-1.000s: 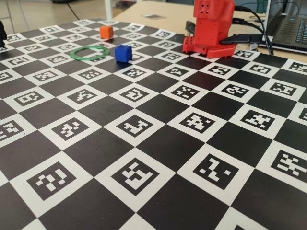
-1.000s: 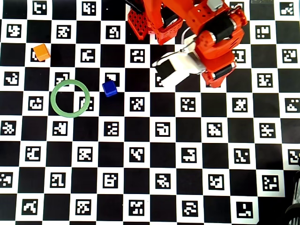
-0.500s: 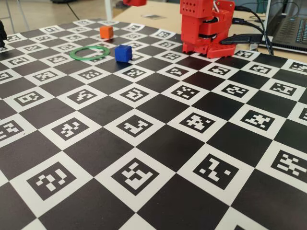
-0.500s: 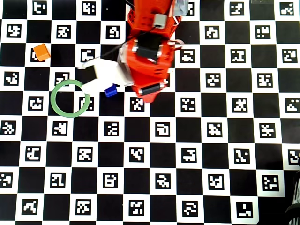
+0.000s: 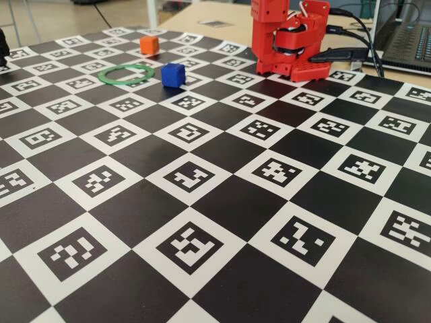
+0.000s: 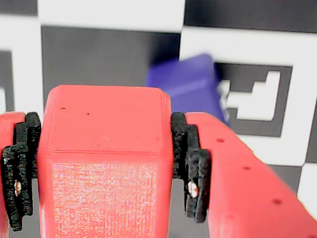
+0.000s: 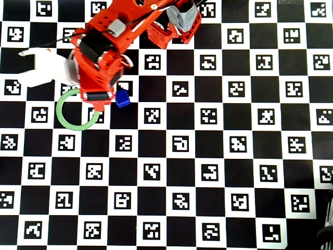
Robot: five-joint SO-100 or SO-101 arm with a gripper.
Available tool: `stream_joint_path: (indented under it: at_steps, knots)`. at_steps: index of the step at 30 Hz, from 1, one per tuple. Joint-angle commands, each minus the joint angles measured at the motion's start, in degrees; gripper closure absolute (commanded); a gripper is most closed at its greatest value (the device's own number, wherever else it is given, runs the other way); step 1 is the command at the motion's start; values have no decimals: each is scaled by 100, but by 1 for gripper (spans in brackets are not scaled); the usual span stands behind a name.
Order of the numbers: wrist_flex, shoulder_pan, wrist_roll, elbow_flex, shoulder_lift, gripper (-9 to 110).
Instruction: Grab the red cube then put it in the green circle then put the blue cube on top and finally the orange cube on top
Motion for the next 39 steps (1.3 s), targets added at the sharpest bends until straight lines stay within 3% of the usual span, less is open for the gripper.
stream_joint_path:
  at_steps: [1,39]
  knots:
    - [35,299,-141,-642,-70,100]
    - [-2320,562,-308,1090,-1151,100]
